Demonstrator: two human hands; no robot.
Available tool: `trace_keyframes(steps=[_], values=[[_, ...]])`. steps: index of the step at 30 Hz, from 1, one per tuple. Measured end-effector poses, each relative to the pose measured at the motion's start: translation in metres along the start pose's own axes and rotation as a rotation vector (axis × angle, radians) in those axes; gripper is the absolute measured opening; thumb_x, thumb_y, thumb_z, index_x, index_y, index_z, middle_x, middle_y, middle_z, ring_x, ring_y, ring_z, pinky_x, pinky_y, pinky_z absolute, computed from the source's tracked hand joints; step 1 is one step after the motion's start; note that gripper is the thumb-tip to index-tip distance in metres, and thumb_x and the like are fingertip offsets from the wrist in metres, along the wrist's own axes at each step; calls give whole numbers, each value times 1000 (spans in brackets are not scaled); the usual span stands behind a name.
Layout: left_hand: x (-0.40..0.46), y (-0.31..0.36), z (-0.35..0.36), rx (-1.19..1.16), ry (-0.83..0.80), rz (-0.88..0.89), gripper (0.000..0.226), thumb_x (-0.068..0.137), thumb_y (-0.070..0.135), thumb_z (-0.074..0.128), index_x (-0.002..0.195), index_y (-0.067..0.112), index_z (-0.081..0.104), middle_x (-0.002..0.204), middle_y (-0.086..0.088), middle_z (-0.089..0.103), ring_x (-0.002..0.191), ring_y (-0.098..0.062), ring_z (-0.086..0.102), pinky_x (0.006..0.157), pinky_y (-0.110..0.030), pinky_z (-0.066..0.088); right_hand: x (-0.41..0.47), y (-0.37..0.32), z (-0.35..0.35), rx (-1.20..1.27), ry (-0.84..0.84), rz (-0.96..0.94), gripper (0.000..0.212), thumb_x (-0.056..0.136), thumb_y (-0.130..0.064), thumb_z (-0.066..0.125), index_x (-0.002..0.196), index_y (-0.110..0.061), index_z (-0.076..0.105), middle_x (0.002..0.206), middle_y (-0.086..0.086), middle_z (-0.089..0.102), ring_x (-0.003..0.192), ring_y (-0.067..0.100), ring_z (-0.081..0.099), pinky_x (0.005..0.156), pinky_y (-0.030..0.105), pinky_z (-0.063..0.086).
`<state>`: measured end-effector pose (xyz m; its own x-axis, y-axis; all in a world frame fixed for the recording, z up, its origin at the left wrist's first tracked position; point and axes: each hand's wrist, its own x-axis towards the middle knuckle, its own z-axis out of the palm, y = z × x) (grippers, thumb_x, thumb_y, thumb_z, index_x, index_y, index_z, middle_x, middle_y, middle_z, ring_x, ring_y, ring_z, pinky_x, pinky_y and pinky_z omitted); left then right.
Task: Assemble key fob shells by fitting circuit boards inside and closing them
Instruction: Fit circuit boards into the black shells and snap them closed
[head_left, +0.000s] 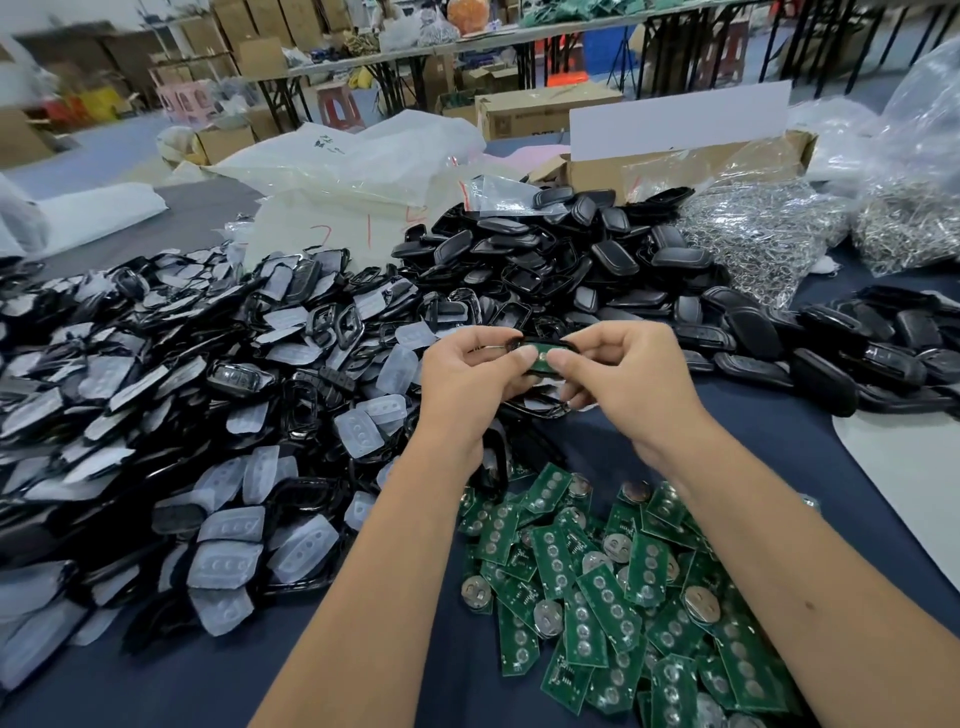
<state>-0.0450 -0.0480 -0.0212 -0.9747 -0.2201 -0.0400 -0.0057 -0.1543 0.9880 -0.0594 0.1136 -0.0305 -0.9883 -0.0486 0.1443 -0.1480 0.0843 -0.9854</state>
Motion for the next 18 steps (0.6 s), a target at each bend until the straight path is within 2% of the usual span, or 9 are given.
trace_keyframes(steps=[3, 6, 9, 13, 16, 18], values=[[-1, 0, 5, -119, 7, -39, 12, 89, 1, 77, 90, 9, 69, 82, -5, 71, 70, -13, 68, 71, -24, 58, 5, -8, 9, 68, 43, 0, 5, 90, -2, 78, 87, -3, 75, 67, 17, 73, 51, 18, 68, 51, 24, 55], [2, 5, 1, -118, 57, -4, 12, 91, 4, 76, 91, 9, 66, 76, -6, 64, 64, -13, 63, 70, -27, 58, 10, -16, 26, 132, 52, 1, 9, 90, 0, 78, 94, 5, 72, 74, 25, 73, 52, 18, 68, 50, 24, 55], [7, 19, -16, -94, 172, 68, 11, 91, 3, 74, 91, 8, 65, 79, -9, 60, 60, -14, 57, 62, -26, 53, 14, -27, 49, 163, -45, 11, 21, 93, -5, 77, 102, 11, 68, 78, 23, 73, 53, 20, 67, 51, 27, 56], [14, 37, -48, 43, 452, 278, 17, 90, 7, 74, 79, 19, 70, 67, 6, 68, 59, -10, 60, 60, -25, 53, 22, -40, 84, 94, -188, 41, 21, 98, -19, 73, 97, 2, 72, 79, 13, 74, 55, 24, 69, 50, 32, 56], [19, 47, -76, 27, 725, 347, 17, 89, 12, 74, 79, 25, 66, 72, 4, 70, 60, -16, 65, 56, -28, 53, 30, -41, 113, -260, -189, -141, 23, 97, -28, 74, 85, -8, 75, 77, 6, 76, 65, 22, 73, 59, 30, 55], [23, 49, -97, -11, 916, 325, 18, 87, 16, 73, 77, 24, 62, 81, -4, 71, 63, -23, 70, 57, -36, 56, 34, -43, 135, -446, -195, -268, 26, 96, -33, 74, 80, -12, 76, 71, 0, 73, 68, 16, 69, 64, 24, 51]])
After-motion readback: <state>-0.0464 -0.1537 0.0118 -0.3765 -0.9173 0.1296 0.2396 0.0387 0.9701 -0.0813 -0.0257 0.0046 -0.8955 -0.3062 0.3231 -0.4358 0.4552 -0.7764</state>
